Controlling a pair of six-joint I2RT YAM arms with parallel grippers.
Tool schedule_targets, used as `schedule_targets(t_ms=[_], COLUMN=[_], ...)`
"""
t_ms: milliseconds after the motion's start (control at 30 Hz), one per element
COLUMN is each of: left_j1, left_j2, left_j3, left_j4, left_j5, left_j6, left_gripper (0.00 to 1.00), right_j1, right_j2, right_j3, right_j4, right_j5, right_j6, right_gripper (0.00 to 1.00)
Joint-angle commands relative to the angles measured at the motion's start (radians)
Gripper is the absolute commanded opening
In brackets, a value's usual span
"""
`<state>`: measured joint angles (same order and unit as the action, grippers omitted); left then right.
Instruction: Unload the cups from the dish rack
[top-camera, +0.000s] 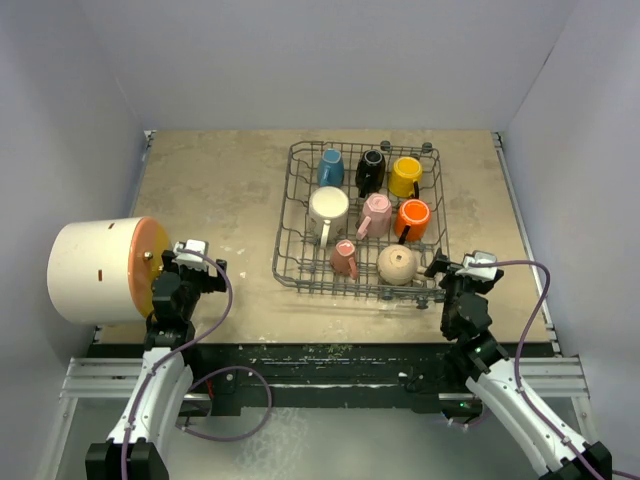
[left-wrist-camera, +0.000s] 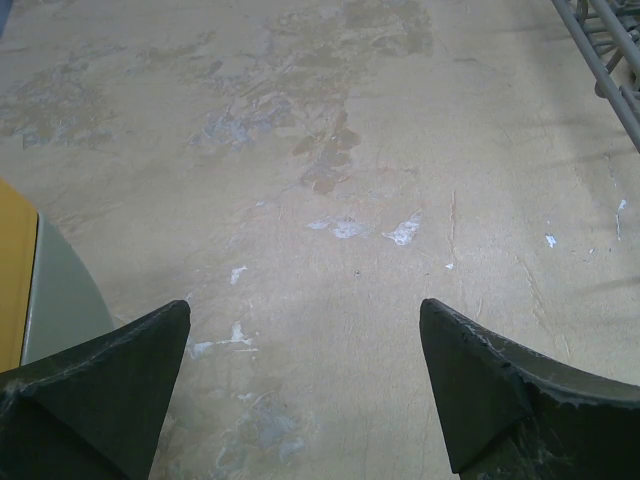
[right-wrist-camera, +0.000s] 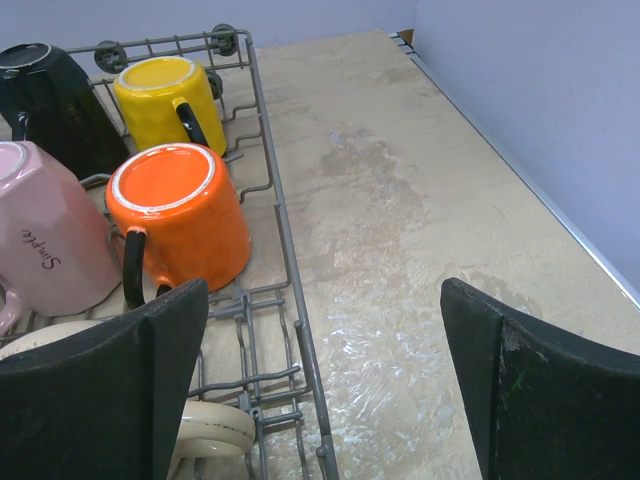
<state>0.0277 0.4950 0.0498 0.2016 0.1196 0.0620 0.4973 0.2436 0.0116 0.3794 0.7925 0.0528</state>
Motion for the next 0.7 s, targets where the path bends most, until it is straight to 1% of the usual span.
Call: schedule_targets(t_ms=[0,167,267,367,400,433,467,500,567,600,633,667], left_j1=[0.003,0.003,0.003,0.003,0.003,0.004,0.002,0.002,0.003,0.003,0.003,0.003], left_j2=[-0.003,0.003,0.000,-0.004,0.023,0.049,0.078,0.114,0.175,0.212,0.248,0.286], left_j3=[0.011,0.011,0.013,0.115,0.161,0.215,0.274,0.331,0.437,0.505,0.570,0.631], left_j4=[0.055,0.060,0.061,-0.053,-0.096,-0.131,-0.181,-0.230,-0.313,-0.377,-0.450,-0.519], left_j5=[-0.001,0.000,0.013,0.061,0.085,0.103,0.114,0.119,0.122,0.146,0.176,0.197], left_j6=[-0.020,-0.019,-0.015,0.002,0.010,0.025,0.041,0.053,0.075,0.090,0.106,0.114], left_gripper=[0.99,0.99,0.99,0.99,0.99,0.99,0.99,0.99,0.99,0.99,0.99,0.99], right_j1=[0.001,0.001,0.000,0.001,0.001,0.001,0.001,0.002,0.001,0.001,0.001,0.002], right_j2=[0.001,0.014,0.040,-0.035,-0.076,-0.114,-0.127,-0.114,-0.020,0.032,0.093,0.149], right_j3=[-0.010,-0.010,-0.001,0.003,0.013,0.029,0.060,0.106,0.235,0.314,0.401,0.504], right_j4=[0.051,0.065,0.069,0.013,-0.025,-0.018,-0.048,-0.125,-0.118,-0.188,-0.293,-0.401], right_j5=[0.001,0.007,0.036,0.034,0.020,0.025,0.044,0.055,0.183,0.199,0.215,0.217], right_j6=[-0.016,-0.015,-0.002,-0.016,-0.032,-0.070,-0.058,-0.021,0.031,0.105,0.196,0.319], right_gripper=[1.00,1.00,1.00,1.00,1.00,1.00,1.00,1.00,1.00,1.00,1.00,1.00])
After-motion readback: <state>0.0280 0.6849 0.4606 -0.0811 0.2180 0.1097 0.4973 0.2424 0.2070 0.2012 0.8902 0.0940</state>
